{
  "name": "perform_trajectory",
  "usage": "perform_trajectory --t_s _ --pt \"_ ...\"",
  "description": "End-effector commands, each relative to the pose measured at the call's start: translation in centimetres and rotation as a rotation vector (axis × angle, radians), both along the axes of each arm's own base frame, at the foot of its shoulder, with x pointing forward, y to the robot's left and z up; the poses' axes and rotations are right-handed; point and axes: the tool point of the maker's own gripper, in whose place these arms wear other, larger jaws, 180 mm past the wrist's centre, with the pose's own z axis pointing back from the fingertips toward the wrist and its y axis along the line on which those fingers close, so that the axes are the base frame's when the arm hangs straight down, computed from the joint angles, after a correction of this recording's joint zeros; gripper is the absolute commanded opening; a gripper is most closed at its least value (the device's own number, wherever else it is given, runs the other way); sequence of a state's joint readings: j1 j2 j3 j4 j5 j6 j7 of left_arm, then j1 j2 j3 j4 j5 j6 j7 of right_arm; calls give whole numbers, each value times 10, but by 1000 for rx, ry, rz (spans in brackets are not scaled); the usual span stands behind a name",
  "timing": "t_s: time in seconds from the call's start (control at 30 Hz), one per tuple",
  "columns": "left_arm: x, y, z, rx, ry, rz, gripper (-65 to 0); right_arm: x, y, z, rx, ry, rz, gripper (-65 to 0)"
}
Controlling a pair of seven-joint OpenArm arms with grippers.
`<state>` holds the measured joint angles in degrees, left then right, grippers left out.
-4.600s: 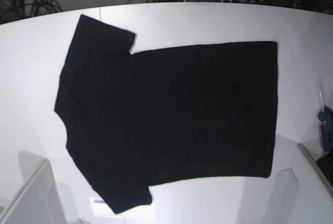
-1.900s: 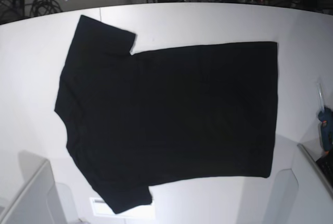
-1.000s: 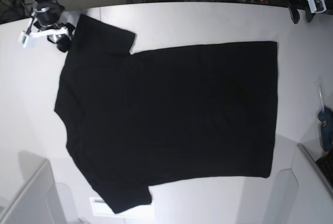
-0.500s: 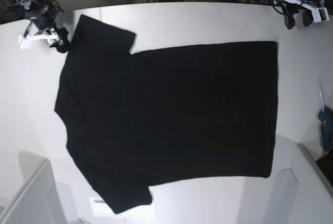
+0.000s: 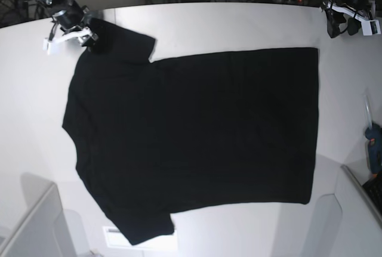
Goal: Fold the T-shirt properly
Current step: 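Move both grippers down to the shoulder corners of the black T-shirt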
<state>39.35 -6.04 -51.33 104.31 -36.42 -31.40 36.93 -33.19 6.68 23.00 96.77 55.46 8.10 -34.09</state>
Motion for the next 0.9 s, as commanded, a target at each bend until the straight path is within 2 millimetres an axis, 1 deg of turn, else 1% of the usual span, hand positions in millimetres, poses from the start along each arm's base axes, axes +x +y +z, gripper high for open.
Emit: perform_trajectory --t_s 0.0,0.1,0.17,0.2,0.27,0.33,0.4,0.53,0.6,0.67,0.8,0.87 --pt "6 3 9 14 -38 -2 -276 -5 0 -1 -5 20 14 -317" --pt "6 5 -2 -16 -38 33 -276 -5 1 -1 -5 20 16 -320" --pt "6 8 -11 -40 -33 57 -276 -5 2 -2 -2 20 20 -363" --pt "6 9 -14 -49 -32 66 -276 -5 3 -2 -1 20 22 -401" --pt "7 9 -19 -61 -33 75 -276 -4 3 -1 -1 16 24 -512" --pt "10 10 -20 -67 -39 80 -276 -3 4 -1 0 15 26 -641" --pt "15 8 -22 -77 -44 76 -276 -2 4 -1 0 14 26 -650" --pt "20 -10 -35 -119 -19 36 -276 -2 4 -1 1 15 27 -650" --pt "28 -13 -38 -133 -27 51 -276 -2 4 -1 1 15 27 -650" --pt "30 -12 -42 -144 -28 76 -276 -2 4 -1 1 15 27 -650" --pt "43 -11 -41 -156 -55 86 -276 -2 3 -1 -2 15 31 -650" --pt "49 -17 -44 -169 -55 68 -276 -2 3 -1 -2 15 31 -650"
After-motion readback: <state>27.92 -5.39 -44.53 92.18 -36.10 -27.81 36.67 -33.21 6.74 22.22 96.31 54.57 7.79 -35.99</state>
